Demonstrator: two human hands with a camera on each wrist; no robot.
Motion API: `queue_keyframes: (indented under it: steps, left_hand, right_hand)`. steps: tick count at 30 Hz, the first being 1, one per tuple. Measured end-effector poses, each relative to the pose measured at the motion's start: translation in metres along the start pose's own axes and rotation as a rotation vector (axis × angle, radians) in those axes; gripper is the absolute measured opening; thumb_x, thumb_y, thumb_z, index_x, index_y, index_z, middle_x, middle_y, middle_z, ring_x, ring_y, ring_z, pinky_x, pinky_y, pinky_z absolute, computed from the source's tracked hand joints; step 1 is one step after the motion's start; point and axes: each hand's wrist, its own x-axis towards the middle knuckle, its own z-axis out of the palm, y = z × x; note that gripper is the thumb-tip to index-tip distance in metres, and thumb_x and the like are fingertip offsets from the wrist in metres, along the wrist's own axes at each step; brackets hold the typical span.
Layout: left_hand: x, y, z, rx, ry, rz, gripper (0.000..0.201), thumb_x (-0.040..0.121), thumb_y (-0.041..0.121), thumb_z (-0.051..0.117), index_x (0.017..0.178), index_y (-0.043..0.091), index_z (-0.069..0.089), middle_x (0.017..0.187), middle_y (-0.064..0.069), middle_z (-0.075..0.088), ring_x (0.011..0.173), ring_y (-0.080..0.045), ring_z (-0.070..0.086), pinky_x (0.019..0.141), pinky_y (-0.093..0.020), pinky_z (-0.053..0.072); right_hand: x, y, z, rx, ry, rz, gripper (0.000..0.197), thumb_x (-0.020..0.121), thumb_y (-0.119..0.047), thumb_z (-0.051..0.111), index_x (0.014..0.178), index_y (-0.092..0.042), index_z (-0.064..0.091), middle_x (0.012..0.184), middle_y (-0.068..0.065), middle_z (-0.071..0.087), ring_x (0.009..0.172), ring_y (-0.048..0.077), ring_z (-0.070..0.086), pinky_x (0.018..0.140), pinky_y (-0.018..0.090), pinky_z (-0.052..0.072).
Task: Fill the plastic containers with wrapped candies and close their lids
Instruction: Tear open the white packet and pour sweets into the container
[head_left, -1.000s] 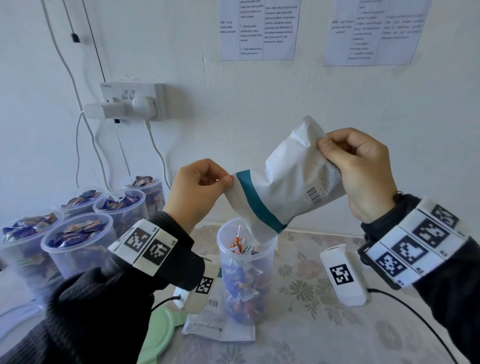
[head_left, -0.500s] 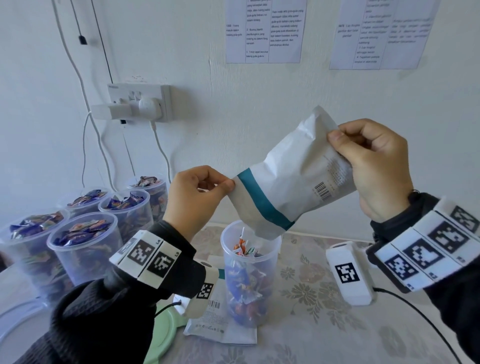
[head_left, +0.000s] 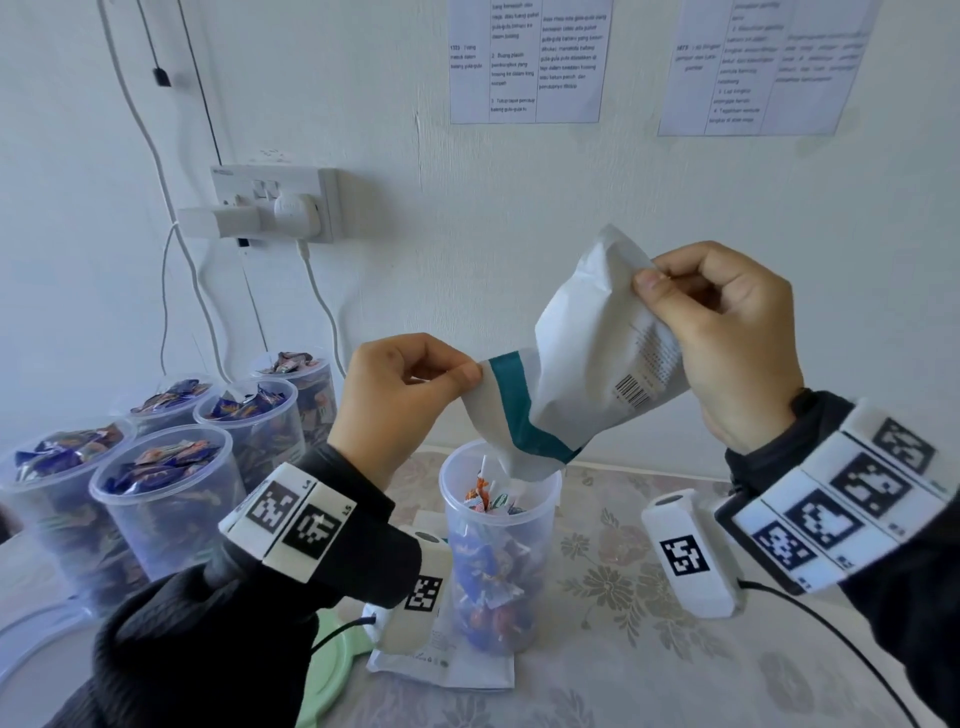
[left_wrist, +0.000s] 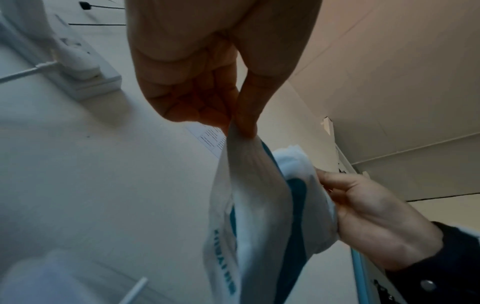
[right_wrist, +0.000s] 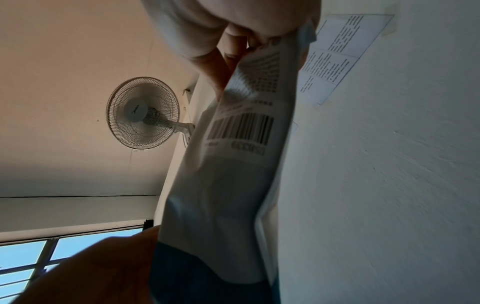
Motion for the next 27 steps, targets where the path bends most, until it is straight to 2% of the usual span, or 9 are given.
queue_keyframes:
  steps: [5,8,11,13,15,17,22,25,27]
  left_hand:
    - [0.004,-0.01,-0.005,-0.005,-0.017,-0.028,0.012,0.079,0.004,0.069,0.07,0.012,0.068,0.076,-0.009,0.069,0.071,-0.014,0.059,0.072,-0.028,0.05]
    - [0.006,-0.01,-0.006,-0.028,-0.041,-0.036,0.019,0.081,0.002,0.066,0.07,0.017,0.069,0.067,0.007,0.067,0.061,0.002,0.055,0.059,-0.009,0.042]
    - [0.008,-0.006,-0.009,-0.044,-0.055,-0.016,0.021,0.081,0.001,0.065,0.07,0.018,0.069,0.06,0.014,0.065,0.055,0.005,0.053,0.054,-0.006,0.039]
    - [0.011,-0.006,-0.01,-0.049,-0.065,-0.011,0.02,0.08,0.004,0.068,0.068,0.02,0.07,0.061,0.012,0.065,0.057,0.003,0.053,0.057,-0.008,0.04]
    - [0.013,-0.009,-0.009,-0.051,-0.087,-0.013,0.018,0.076,0.009,0.073,0.066,0.023,0.071,0.069,0.005,0.066,0.068,-0.01,0.054,0.068,-0.02,0.044]
    - [0.013,-0.01,-0.008,-0.028,-0.106,-0.002,0.016,0.074,0.012,0.074,0.064,0.024,0.071,0.069,0.007,0.064,0.071,-0.02,0.049,0.072,-0.031,0.043]
    - [0.01,-0.009,-0.004,0.037,-0.122,0.03,0.026,0.081,0.001,0.067,0.067,0.023,0.067,0.062,0.014,0.058,0.065,-0.015,0.041,0.063,-0.022,0.038]
    - [0.012,-0.013,-0.006,0.038,-0.055,0.014,0.026,0.08,0.003,0.068,0.065,0.024,0.066,0.062,0.013,0.059,0.065,-0.018,0.041,0.064,-0.027,0.038]
    - [0.013,-0.013,-0.006,0.028,-0.028,0.017,0.026,0.079,0.003,0.069,0.066,0.024,0.067,0.066,0.005,0.062,0.066,-0.02,0.043,0.066,-0.03,0.039]
  right_hand:
    - [0.002,0.003,0.0,0.005,0.013,-0.01,0.014,0.081,-0.019,0.065,0.07,-0.027,0.062,0.063,-0.011,0.058,0.061,0.005,0.051,0.062,0.019,0.043]
    - [0.007,0.002,-0.001,-0.006,0.023,-0.043,0.013,0.081,-0.021,0.064,0.07,-0.028,0.062,0.06,-0.015,0.058,0.06,0.002,0.051,0.062,0.017,0.043]
    - [0.009,0.002,-0.002,-0.033,0.001,-0.071,0.015,0.082,-0.021,0.064,0.07,-0.03,0.06,0.058,-0.022,0.058,0.059,-0.001,0.05,0.062,0.015,0.043]
    - [0.011,0.001,-0.003,-0.046,-0.005,-0.084,0.016,0.082,-0.021,0.064,0.071,-0.031,0.06,0.059,-0.023,0.058,0.06,-0.002,0.051,0.062,0.015,0.043]
    - [0.011,0.002,-0.003,-0.043,0.002,-0.086,0.014,0.081,-0.022,0.064,0.071,-0.031,0.061,0.059,-0.023,0.058,0.06,-0.001,0.051,0.062,0.016,0.043]
    - [0.008,0.002,0.0,-0.035,0.001,-0.084,0.013,0.081,-0.022,0.064,0.071,-0.03,0.061,0.06,-0.02,0.059,0.061,0.0,0.051,0.062,0.016,0.044]
    - [0.001,0.004,0.007,-0.062,-0.044,-0.085,0.013,0.08,-0.021,0.064,0.072,-0.03,0.061,0.067,-0.013,0.059,0.062,0.0,0.051,0.064,0.017,0.043]
    - [0.007,0.002,0.002,-0.05,-0.001,-0.079,0.014,0.08,-0.022,0.064,0.071,-0.031,0.061,0.062,-0.016,0.059,0.061,0.0,0.051,0.063,0.018,0.044]
    - [0.011,0.0,0.0,-0.046,0.022,-0.092,0.014,0.08,-0.021,0.065,0.07,-0.031,0.061,0.062,-0.017,0.059,0.062,0.001,0.052,0.064,0.02,0.044]
